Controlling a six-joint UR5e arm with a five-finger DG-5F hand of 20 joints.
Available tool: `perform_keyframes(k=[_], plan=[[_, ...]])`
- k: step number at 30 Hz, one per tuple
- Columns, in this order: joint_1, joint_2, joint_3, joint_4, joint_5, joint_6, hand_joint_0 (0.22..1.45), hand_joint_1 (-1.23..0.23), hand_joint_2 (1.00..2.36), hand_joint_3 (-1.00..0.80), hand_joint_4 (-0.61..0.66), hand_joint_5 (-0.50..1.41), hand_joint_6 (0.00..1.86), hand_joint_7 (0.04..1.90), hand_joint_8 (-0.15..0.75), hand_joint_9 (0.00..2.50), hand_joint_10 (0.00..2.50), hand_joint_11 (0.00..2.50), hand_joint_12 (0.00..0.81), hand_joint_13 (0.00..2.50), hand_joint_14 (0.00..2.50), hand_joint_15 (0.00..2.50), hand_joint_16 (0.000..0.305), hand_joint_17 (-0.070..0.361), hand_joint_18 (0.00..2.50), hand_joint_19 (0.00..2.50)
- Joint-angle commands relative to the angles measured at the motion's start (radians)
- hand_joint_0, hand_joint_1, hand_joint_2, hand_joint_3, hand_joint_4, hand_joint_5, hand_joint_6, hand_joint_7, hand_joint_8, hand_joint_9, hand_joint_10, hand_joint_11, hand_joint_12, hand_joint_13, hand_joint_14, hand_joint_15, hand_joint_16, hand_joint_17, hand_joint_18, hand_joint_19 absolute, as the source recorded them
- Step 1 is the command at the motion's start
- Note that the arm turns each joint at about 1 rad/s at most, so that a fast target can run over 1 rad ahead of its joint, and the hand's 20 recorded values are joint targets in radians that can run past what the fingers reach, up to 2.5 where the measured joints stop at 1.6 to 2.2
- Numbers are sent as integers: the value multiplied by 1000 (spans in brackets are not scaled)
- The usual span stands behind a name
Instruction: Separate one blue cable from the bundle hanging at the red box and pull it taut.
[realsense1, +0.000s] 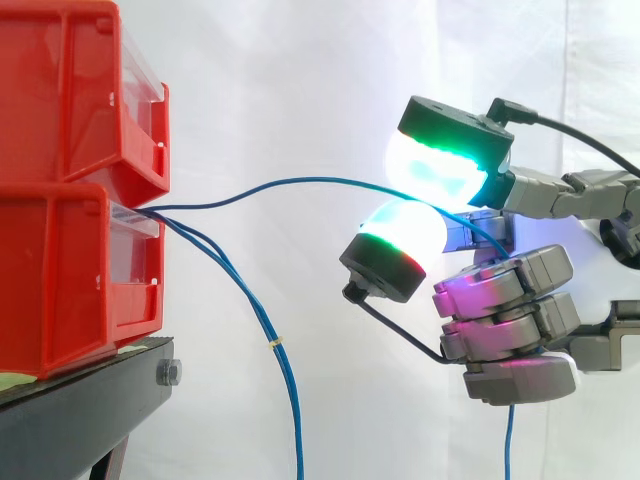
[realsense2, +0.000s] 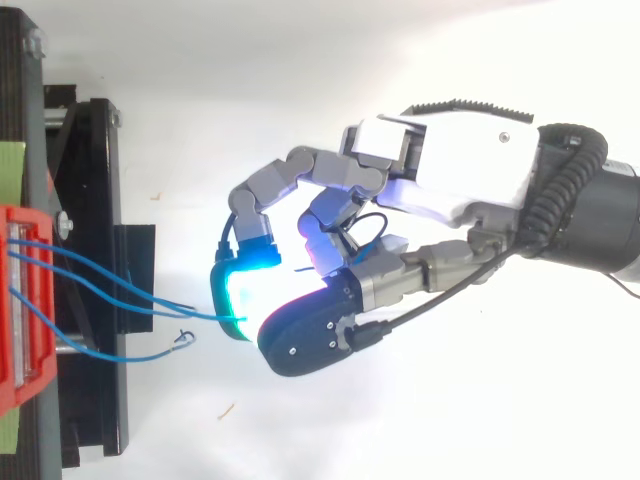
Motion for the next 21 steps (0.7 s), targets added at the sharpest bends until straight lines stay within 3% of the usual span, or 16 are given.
perform_keyframes(k=[1, 21], plan=[[0, 0, 1, 0, 0, 0, 723, -837, 1014, -103, -230, -154, 931, 1415, 308, 976, 1306, 1377, 334, 859, 2007, 1353, 35, 78, 1220, 1435], [0, 0, 1, 0, 0, 0, 727, -844, 1011, -47, -261, -141, 934, 1427, 326, 1008, 1266, 1393, 351, 897, 2021, 1345, 39, 89, 1287, 1441]])
